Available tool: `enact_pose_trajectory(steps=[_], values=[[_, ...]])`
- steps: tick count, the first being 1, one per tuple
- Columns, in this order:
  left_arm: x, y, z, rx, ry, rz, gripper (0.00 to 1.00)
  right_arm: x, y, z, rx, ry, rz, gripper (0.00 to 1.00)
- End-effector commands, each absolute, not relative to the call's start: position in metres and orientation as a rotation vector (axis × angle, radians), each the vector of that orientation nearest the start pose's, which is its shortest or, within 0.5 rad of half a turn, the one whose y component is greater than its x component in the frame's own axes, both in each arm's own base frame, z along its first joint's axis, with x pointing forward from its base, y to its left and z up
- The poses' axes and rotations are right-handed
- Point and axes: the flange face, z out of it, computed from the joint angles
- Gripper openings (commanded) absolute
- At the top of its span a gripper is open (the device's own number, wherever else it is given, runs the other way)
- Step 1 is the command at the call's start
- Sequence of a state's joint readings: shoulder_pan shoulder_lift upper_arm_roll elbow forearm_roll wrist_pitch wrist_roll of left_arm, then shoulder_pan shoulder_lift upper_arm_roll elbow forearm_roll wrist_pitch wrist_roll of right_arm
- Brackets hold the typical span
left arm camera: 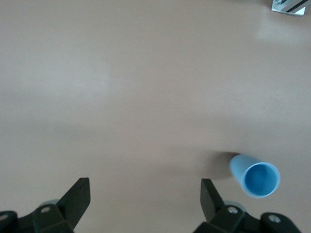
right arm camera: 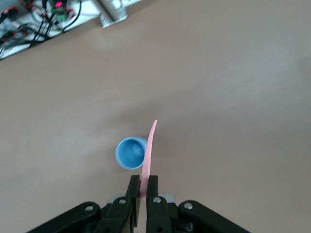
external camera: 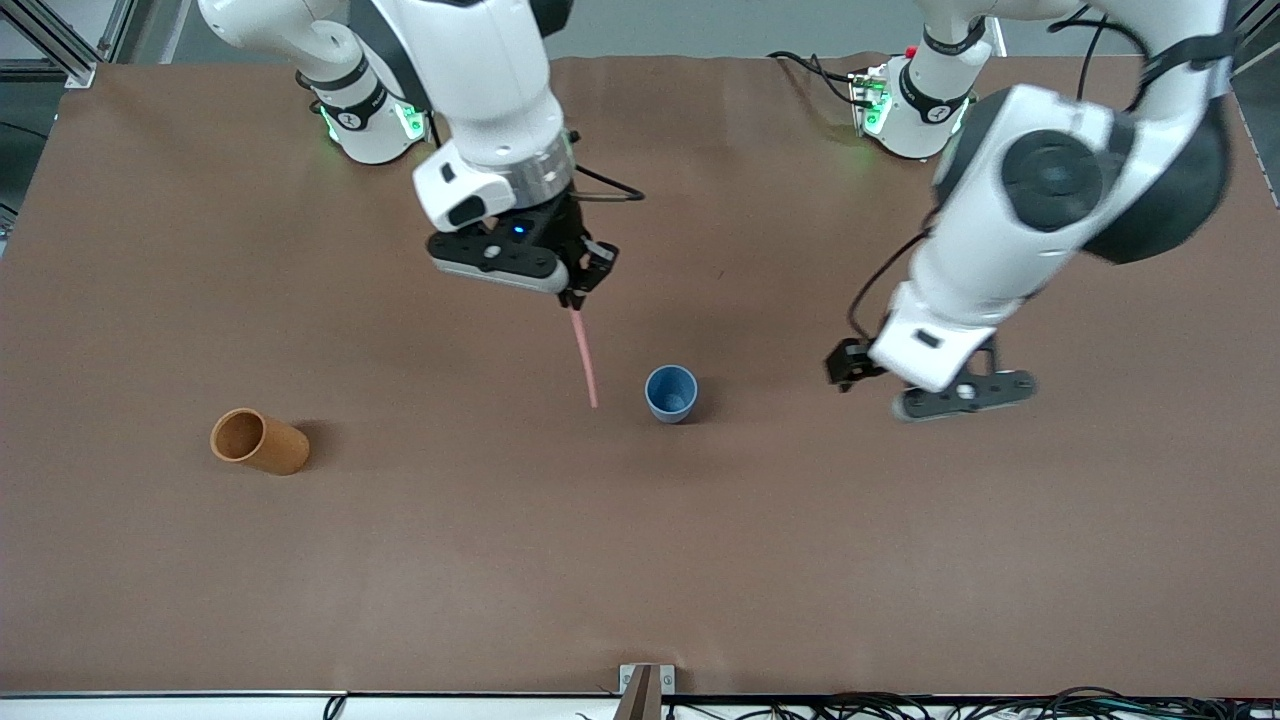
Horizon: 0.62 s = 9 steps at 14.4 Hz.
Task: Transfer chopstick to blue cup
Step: 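Open the left gripper off the cup while the right gripper brings the chopstick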
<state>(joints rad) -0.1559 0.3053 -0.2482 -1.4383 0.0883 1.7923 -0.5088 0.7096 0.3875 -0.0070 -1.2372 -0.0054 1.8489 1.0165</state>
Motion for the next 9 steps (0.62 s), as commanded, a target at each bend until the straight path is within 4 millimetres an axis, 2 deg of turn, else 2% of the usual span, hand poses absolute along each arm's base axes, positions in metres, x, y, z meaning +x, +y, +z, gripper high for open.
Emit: enact_pose_trajectory(steps=[1, 3, 7, 8, 9], values=[[0.604, -0.188, 0.553, -3.144, 0.0, -0.054, 1.0, 0.537, 0.473, 0.557, -2.908, 0.466, -0.183, 0.01], [0.595, -0.158, 0.574, -3.127, 0.123, -0.044, 1.0, 0.529, 0.487, 0.545, -2.925, 0.437, -0.163, 0.01], [0.569, -0.089, 0.629, -3.151, 0.235, -0.049, 1.0, 0.519, 0.521, 0.502, -2.936, 0.448, -0.133, 0.01], [0.559, -0.075, 0.643, -3.159, 0.227, -0.051, 1.0, 0.517, 0.526, 0.497, -2.943, 0.44, -0.128, 0.01], [0.553, -0.072, 0.651, -3.161, 0.208, -0.051, 1.0, 0.516, 0.528, 0.494, -2.947, 0.436, -0.124, 0.01]])
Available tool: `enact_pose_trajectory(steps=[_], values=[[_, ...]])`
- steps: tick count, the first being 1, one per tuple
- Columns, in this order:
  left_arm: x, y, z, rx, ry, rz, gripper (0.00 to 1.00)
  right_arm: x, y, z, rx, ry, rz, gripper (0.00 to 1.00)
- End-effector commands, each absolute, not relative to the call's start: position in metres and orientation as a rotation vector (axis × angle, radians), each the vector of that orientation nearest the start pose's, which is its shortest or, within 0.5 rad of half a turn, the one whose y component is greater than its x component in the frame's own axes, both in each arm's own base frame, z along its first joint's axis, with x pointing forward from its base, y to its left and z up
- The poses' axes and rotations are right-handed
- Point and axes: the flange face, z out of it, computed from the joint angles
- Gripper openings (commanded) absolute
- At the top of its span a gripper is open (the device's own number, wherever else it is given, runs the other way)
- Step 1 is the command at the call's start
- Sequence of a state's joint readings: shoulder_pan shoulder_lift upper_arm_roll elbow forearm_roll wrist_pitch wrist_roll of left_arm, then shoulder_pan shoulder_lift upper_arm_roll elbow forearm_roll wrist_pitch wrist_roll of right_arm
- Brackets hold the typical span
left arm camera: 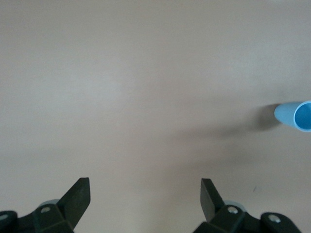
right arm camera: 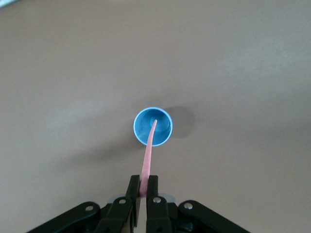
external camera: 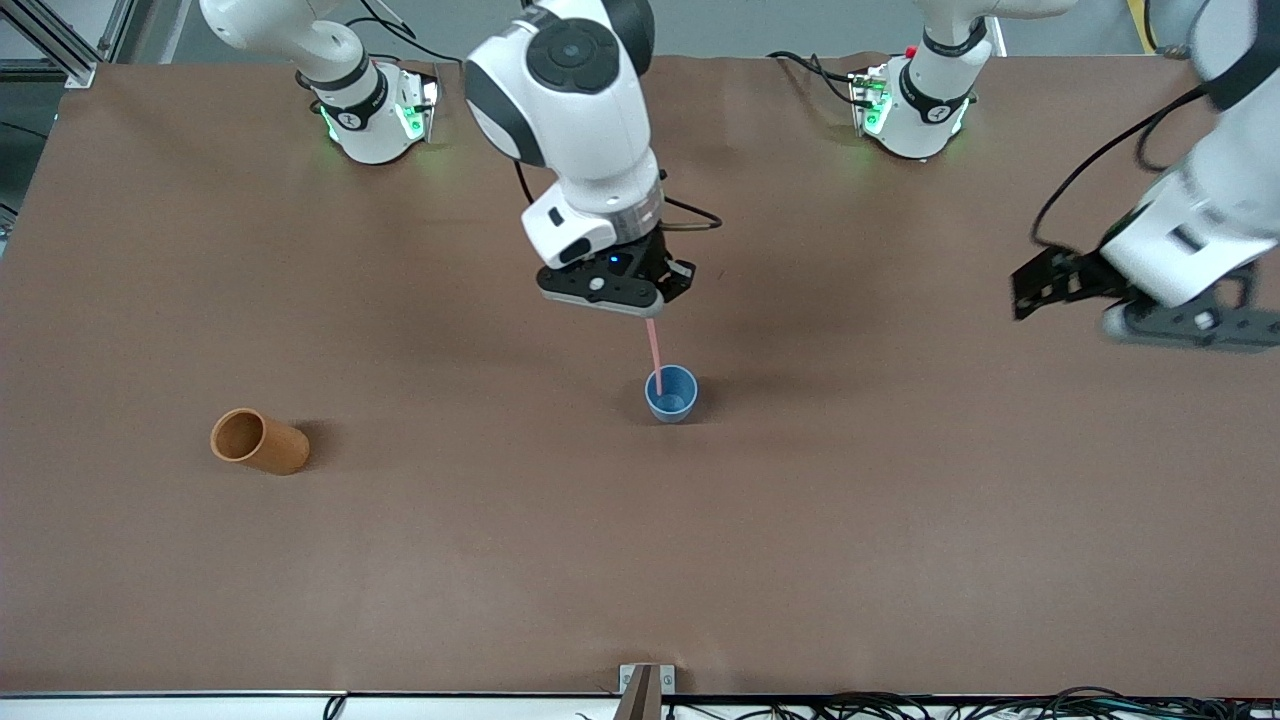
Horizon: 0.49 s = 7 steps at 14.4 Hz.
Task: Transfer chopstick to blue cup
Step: 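Open the left gripper off the cup while the right gripper brings the chopstick, then lower the pink chopstick into the blue cup and open the right gripper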
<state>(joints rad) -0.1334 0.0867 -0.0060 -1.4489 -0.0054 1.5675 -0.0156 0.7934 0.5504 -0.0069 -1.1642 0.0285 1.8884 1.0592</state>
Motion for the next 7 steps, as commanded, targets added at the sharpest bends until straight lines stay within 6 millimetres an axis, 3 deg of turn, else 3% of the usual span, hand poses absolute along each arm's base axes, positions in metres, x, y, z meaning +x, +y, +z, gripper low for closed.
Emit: enact_pose_trajectory(steps=[1, 4, 7], values=[[0.551, -0.068, 0.653, -3.162, 0.192, -0.046, 1.0, 0.515, 0.527, 0.492, -2.951, 0.431, -0.124, 0.01], [0.548, -0.074, 0.655, -3.161, 0.197, -0.029, 1.0, 0.516, 0.527, 0.487, -2.959, 0.433, -0.115, 0.02], [0.543, -0.07, 0.659, -3.162, 0.185, -0.024, 1.0, 0.518, 0.532, 0.457, -2.979, 0.425, -0.11, 0.05]])
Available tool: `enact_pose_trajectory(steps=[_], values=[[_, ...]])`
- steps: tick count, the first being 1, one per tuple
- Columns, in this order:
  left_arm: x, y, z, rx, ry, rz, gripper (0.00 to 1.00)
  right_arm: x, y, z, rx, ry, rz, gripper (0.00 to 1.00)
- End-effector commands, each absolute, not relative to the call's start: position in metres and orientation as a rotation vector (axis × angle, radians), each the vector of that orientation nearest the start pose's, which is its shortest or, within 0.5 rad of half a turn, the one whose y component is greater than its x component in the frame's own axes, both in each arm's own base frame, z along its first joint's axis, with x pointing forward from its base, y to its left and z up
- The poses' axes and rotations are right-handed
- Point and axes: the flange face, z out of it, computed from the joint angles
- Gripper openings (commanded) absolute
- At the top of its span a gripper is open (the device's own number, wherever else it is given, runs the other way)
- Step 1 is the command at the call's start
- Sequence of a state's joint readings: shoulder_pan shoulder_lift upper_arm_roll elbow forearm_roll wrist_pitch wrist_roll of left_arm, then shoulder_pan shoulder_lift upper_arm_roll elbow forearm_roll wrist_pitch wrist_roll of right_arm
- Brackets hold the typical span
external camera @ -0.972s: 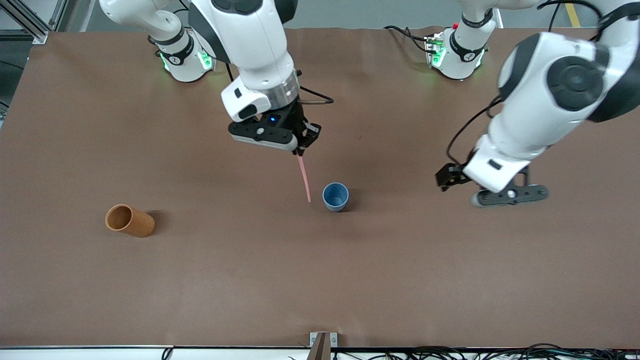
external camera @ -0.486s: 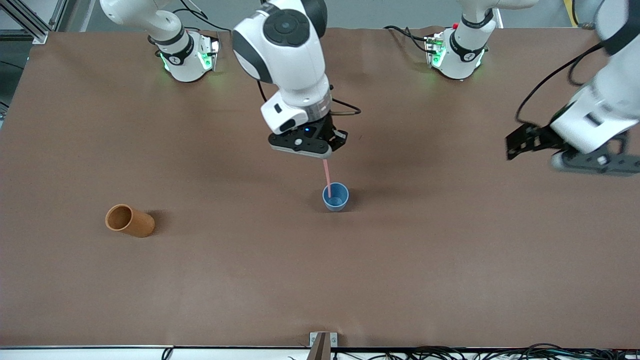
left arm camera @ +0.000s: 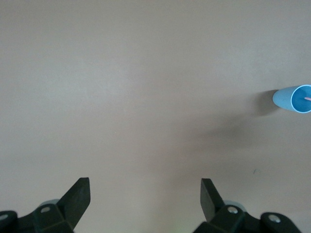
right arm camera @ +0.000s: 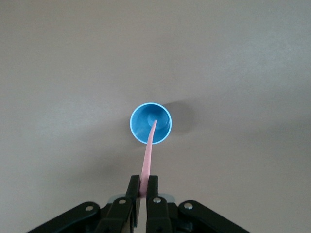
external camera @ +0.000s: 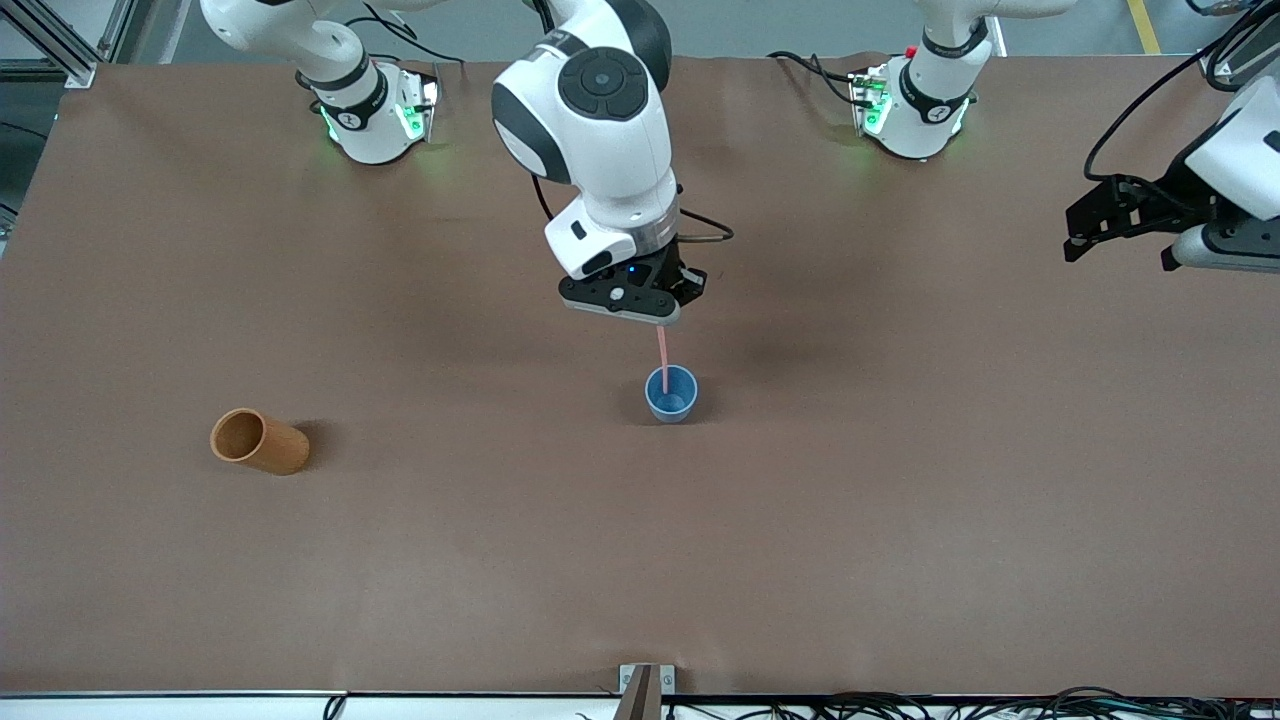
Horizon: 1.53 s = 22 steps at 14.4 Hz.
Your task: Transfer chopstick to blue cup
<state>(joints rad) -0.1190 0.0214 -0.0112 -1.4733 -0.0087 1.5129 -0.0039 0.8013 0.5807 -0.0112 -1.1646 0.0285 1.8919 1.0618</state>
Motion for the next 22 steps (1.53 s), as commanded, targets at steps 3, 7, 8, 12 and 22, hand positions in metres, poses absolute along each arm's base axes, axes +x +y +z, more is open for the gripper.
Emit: enact_pose_trajectory(steps=[3, 7, 8, 12, 22], values=[[0.541, -0.069, 0.662, -3.163, 0.183, -0.029, 1.0, 0.523, 0.54, 0.434, -2.917, 0.409, -0.184, 0.09], [0.539, -0.07, 0.661, -3.164, 0.186, -0.012, 1.0, 0.528, 0.534, 0.436, -2.925, 0.369, -0.196, 0.93], [0.539, -0.07, 0.66, -3.164, 0.188, -0.007, 1.0, 0.53, 0.53, 0.441, -2.924, 0.375, -0.199, 0.97], [0.541, -0.069, 0.66, -3.179, 0.196, -0.011, 1.0, 0.541, 0.473, 0.511, -2.961, 0.457, -0.184, 1.0], [0.544, -0.069, 0.661, -3.192, 0.204, -0.025, 1.0, 0.572, 0.158, 0.637, -3.08, 0.452, -0.121, 1.0]])
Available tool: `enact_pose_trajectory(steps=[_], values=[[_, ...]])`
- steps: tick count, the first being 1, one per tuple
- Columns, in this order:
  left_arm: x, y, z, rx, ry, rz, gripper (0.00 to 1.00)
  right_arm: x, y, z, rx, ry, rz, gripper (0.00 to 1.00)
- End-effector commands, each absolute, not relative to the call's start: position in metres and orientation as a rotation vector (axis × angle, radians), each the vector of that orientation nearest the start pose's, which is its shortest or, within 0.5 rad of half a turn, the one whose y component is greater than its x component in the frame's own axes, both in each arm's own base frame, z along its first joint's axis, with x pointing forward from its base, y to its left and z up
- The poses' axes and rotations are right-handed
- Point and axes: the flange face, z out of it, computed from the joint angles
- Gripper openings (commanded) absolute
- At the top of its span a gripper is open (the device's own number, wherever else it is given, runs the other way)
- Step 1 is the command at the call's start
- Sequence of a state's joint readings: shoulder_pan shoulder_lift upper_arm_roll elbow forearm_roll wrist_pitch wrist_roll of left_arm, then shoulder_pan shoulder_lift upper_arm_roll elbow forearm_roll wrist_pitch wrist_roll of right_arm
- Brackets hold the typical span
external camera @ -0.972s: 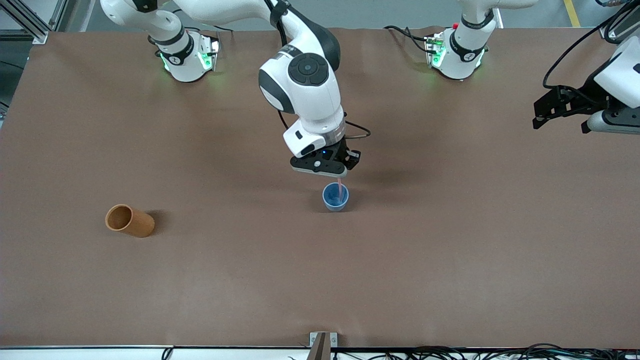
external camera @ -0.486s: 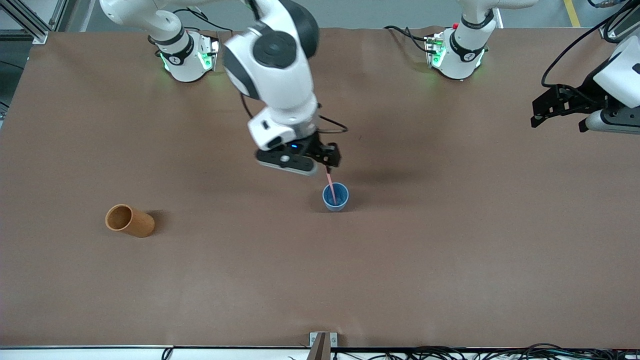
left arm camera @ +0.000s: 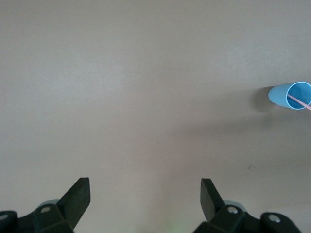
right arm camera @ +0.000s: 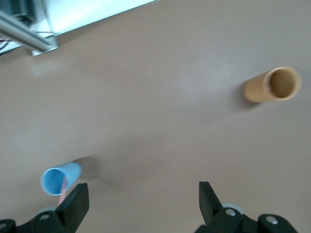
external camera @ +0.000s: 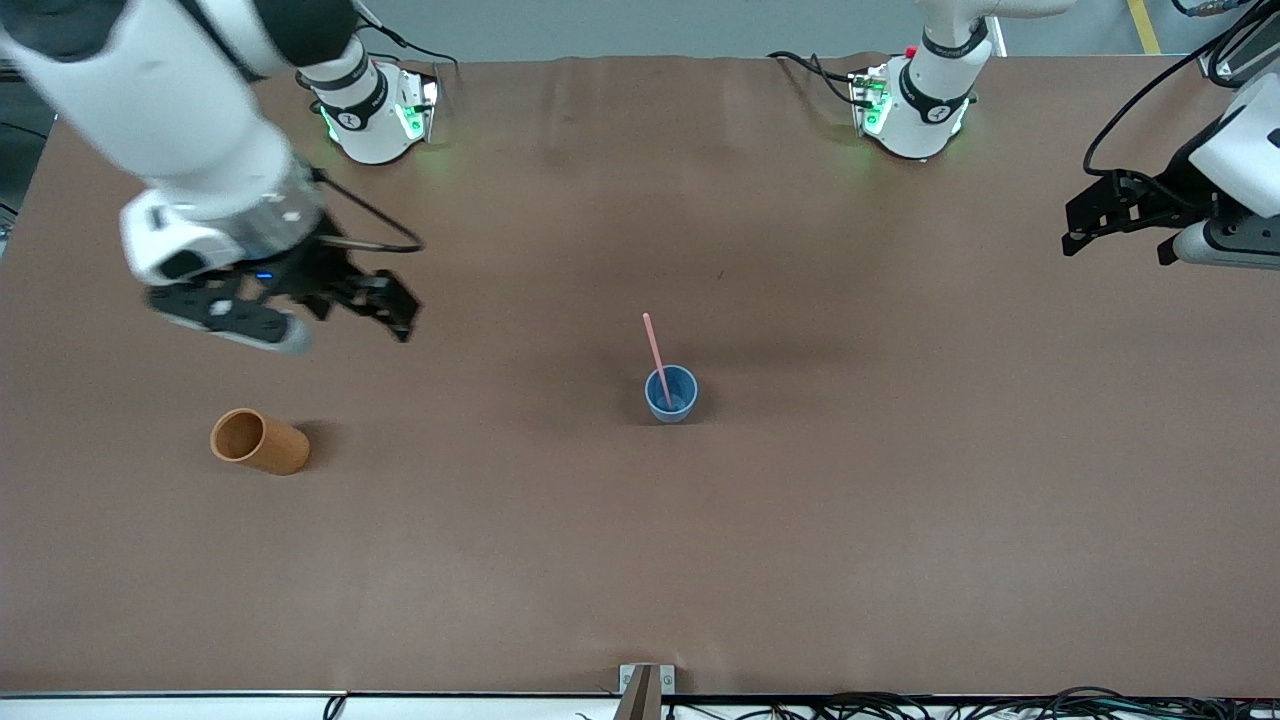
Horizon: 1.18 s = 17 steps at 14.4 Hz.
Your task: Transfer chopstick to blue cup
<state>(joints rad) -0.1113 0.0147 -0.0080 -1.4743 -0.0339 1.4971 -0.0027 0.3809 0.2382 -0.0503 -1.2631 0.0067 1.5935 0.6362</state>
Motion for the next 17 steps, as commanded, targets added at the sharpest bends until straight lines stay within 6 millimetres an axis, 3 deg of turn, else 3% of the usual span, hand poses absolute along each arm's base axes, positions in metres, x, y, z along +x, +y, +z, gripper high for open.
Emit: enact_pose_trajectory(steps=[1, 4, 7, 9, 12, 14, 17], values=[[0.544, -0.068, 0.662, -3.191, 0.204, -0.03, 1.0, 0.567, 0.123, 0.642, -3.087, 0.429, -0.119, 1.0], [0.544, -0.068, 0.662, -3.188, 0.203, -0.027, 1.0, 0.555, 0.059, 0.652, -3.099, 0.46, -0.069, 1.0], [0.545, -0.068, 0.661, -3.186, 0.202, -0.025, 1.0, 0.521, 0.04, 0.663, -3.118, 0.417, -0.001, 1.0], [0.545, -0.067, 0.661, -3.185, 0.2, -0.025, 1.0, 0.496, 0.027, 0.66, -3.13, 0.383, 0.009, 1.0], [0.545, -0.066, 0.661, -3.188, 0.2, -0.025, 1.0, 0.495, 0.002, 0.662, -3.141, 0.312, 0.017, 1.0], [0.546, -0.066, 0.664, -3.187, 0.203, -0.037, 1.0, 0.497, -0.014, 0.675, -3.144, 0.256, -0.04, 1.0], [0.549, -0.067, 0.664, -3.187, 0.198, -0.04, 1.0, 0.516, -0.042, 0.674, -3.143, 0.211, -0.051, 1.0]])
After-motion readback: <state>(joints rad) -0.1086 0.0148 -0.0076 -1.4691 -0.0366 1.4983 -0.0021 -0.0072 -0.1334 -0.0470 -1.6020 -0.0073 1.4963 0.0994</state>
